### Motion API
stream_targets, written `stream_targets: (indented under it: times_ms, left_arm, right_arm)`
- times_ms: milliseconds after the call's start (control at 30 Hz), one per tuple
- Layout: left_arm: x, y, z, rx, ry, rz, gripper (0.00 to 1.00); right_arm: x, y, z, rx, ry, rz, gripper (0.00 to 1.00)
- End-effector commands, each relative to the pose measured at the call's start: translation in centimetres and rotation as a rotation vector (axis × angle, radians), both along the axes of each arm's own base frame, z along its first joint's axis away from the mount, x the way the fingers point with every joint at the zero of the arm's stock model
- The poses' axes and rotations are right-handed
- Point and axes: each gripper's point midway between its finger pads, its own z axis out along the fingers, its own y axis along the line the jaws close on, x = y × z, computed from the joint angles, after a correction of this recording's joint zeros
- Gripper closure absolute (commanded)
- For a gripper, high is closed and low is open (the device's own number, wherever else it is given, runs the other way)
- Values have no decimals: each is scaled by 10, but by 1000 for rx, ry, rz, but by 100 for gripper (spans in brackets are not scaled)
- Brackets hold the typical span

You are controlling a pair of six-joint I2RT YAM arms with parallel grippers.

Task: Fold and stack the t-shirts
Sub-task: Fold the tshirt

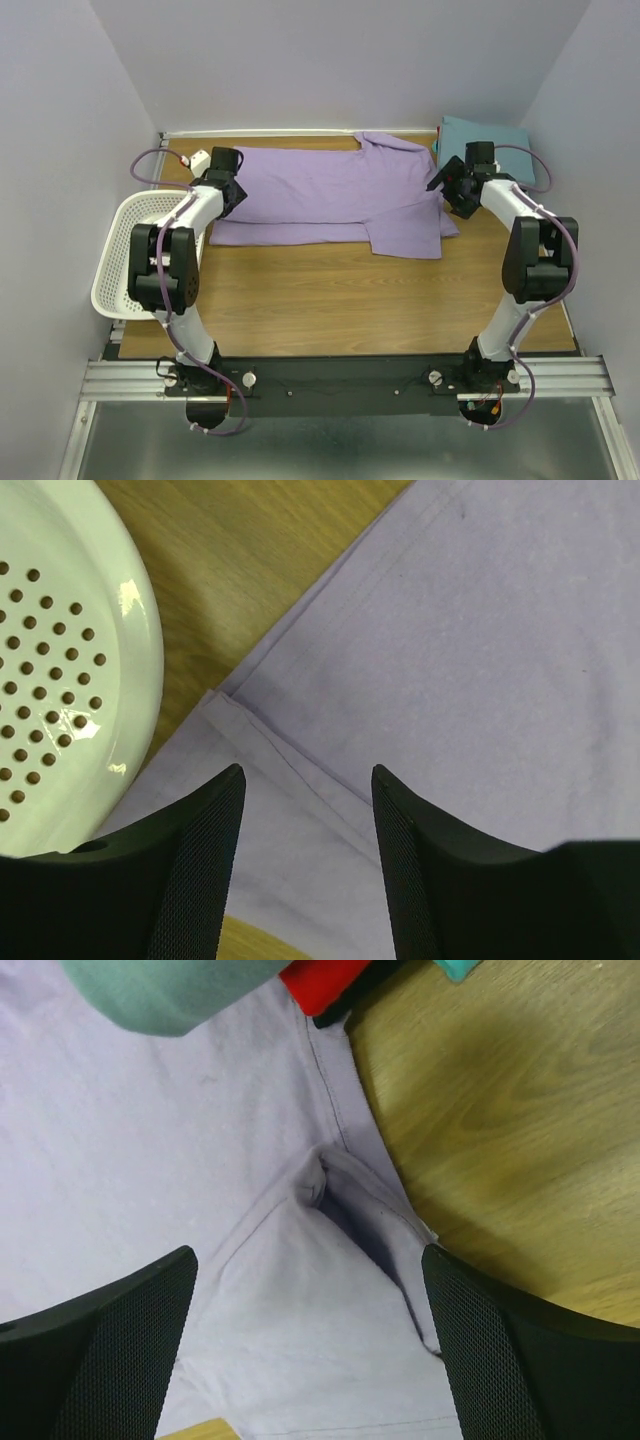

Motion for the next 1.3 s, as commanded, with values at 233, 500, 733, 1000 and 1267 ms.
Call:
stream_targets:
  times_ms: [233,500,733,1000,1267]
  left_arm:
    - [-31,-55,15,-68,-71,-145,41]
    - [-55,-87,-21,-127,-19,-192,43]
    - [-58,-90,-20,-136,-21,-207,44]
    - [-59,-94,-21,-150,-18,-223,44]
    - [-56,-94,-19,-145,-22,-231,44]
  right_arm:
    - [-69,-3,14,-55,-35,10,5]
    - [-131,8,-27,-68,60,29,20]
    - [-145,6,-45,-79,103,23,40]
    - [-135,14,-60,-65,124,31,61]
    - [-110,24,-44,-36,69,53,96]
